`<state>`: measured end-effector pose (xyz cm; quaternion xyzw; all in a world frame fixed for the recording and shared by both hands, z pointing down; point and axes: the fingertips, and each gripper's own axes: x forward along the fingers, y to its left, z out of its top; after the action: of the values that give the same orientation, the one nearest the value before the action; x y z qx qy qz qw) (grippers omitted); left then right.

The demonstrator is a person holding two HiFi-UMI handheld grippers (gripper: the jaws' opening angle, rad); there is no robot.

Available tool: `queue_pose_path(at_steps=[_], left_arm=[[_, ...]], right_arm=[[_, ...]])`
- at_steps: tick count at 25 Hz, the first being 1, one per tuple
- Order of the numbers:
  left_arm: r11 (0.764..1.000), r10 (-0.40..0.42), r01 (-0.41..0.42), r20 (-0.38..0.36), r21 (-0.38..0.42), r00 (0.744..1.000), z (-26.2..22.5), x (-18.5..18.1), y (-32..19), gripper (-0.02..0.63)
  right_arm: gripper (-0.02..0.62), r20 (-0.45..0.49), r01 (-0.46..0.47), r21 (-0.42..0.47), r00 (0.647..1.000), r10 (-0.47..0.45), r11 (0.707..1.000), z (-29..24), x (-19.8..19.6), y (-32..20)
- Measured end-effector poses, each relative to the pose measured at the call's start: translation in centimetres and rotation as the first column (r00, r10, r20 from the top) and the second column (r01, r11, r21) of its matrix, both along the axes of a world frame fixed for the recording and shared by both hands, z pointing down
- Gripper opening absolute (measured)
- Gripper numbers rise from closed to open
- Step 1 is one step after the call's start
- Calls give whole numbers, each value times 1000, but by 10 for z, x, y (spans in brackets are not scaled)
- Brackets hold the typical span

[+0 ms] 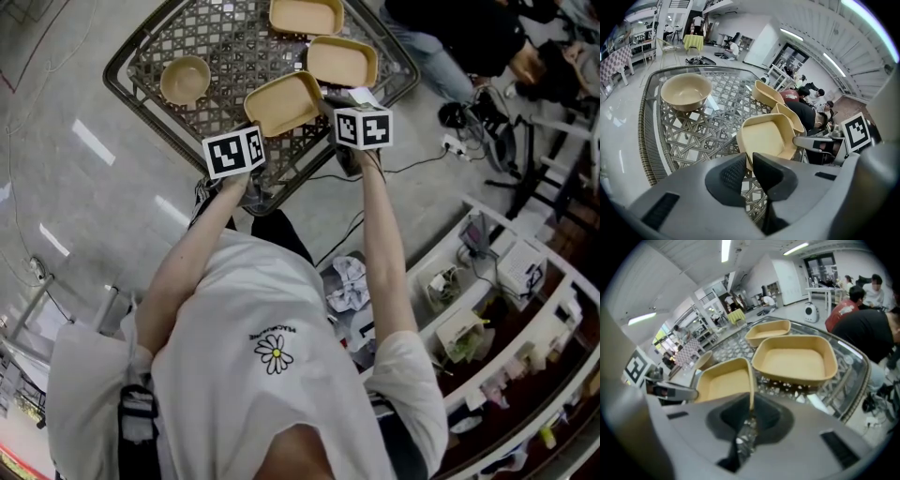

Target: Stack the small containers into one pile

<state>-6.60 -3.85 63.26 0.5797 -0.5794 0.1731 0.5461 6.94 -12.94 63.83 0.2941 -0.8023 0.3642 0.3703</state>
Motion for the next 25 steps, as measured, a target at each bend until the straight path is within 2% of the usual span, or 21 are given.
queue_pose_path(at_steps=[4,8,11,15,20,25], left_arm=[[997,40,-41,17,62,999,-23,-6,-7,49],[983,125,-126,17,130,992,-43,-4,-18,44],[963,200,-204,43,176,979,-59,-3,-26,43],[927,269,-285,96,246,958,-84,5,-36,41],[890,322,-347,130,296,938,-102,21,-47,41],[870,362,-385,131,308,923,-103,44,-61,41]], right_arm=[[44,19,-51,18,999,51,999,-19,3,8],[44,36,-113,80,993,111,990,-47,15,16],[44,46,-179,141,984,175,974,-71,20,23],[44,57,-265,226,964,259,937,-100,30,27],[43,86,-359,248,933,349,900,-117,50,28],[43,57,-396,267,917,396,879,-121,73,18]])
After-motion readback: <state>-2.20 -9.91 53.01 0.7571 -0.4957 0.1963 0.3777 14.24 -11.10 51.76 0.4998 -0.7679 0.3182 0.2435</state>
